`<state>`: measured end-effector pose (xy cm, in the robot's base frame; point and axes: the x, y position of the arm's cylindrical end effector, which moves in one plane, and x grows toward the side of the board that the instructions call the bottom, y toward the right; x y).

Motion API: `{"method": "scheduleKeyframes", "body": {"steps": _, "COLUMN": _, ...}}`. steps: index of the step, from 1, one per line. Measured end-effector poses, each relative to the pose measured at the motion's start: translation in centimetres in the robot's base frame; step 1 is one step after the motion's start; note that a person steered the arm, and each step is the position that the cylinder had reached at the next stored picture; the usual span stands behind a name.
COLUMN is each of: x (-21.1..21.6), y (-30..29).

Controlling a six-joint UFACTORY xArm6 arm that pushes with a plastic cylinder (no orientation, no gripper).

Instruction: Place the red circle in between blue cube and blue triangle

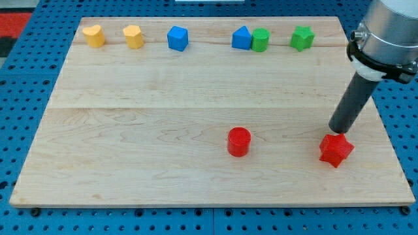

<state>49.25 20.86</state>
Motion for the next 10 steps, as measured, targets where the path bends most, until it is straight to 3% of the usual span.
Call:
{"method": "scheduleKeyframes", "body": {"steps": 2, "x": -1.5, "y": -6.4}}
{"method": "scheduleKeyframes", "body": {"steps": 4, "x": 5.0, "y": -7.0}}
{"method": "scheduleKeyframes", "body": {"steps": 5, "x": 4.6, "y": -14.5}}
{"method": "scheduleKeyframes", "body": {"steps": 6, "x": 4.3, "y": -17.4}}
{"method": "scheduleKeyframes", "body": {"steps": 9, "x": -1.2, "y": -20.9}}
{"method": "scheduleKeyframes", "body": {"steps": 10, "x": 1.2, "y": -23.1}}
